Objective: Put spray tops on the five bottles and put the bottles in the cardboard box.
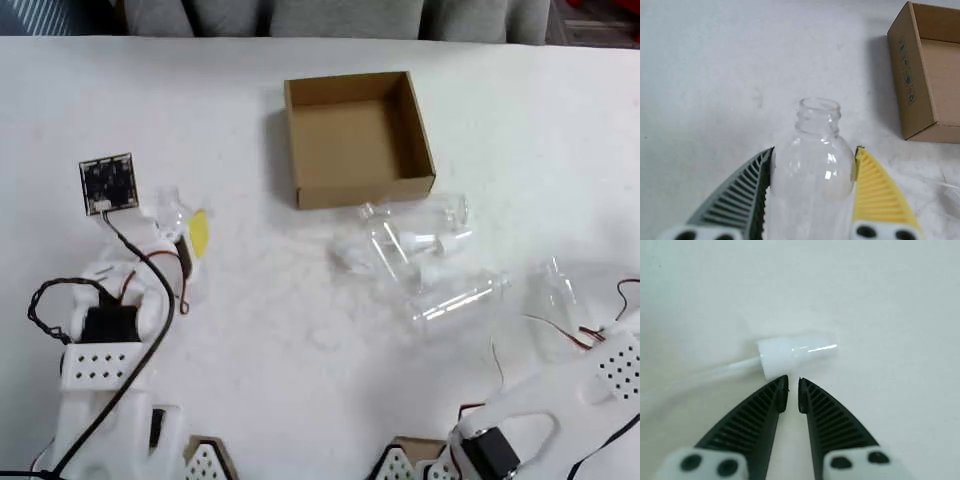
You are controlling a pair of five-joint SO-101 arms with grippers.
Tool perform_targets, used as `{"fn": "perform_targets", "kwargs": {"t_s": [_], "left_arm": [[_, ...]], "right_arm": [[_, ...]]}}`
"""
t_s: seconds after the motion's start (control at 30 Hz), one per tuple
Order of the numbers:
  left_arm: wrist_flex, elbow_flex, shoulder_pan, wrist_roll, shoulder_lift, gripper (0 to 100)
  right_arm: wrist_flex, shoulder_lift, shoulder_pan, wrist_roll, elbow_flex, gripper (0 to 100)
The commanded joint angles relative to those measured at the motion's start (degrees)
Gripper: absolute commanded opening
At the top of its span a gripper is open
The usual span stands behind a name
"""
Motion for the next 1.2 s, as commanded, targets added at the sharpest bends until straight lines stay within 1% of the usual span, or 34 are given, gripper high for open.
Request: {"fn": "perform_targets", "kwargs": {"t_s": [0.0,0.17,0.33,0.4,0.63,0.83,1.07,1.17], "left_arm": [[-1.6,-0.1,0.8,-0.4,-1.7,6],[-1.6,-0.1,0.8,-0.4,-1.7,6],[-1.6,-0.1,0.8,-0.5,-1.7,6],[-1.6,-0.1,0.8,-0.5,-1.7,6],[-1.6,-0.1,0.8,-0.5,-1.7,6],[-1.6,-0.1,0.8,-0.5,-1.7,6],[-1.6,-0.1,0.8,-0.5,-1.7,6],[-1.6,-0.1,0.8,-0.5,-1.7,6]], "right_arm": [[0.0,-3.4,-0.7,-7.1,-2.4,2.2],[1.8,-4.6,-0.7,-19.3,-2.4,2.6],[1.9,-4.7,-0.3,-30.7,-2.4,11.7],[1.9,-4.8,0.0,-33.5,-2.5,12.2],[2.2,-7.1,0.0,-38.9,-3.3,12.4],[1.5,-8.6,-0.2,-45.2,-3.3,12.6],[-5.0,-3.7,-1.8,-45.8,-3.3,12.6],[-5.8,-2.2,-2.4,-45.8,-3.3,12.7]]}}
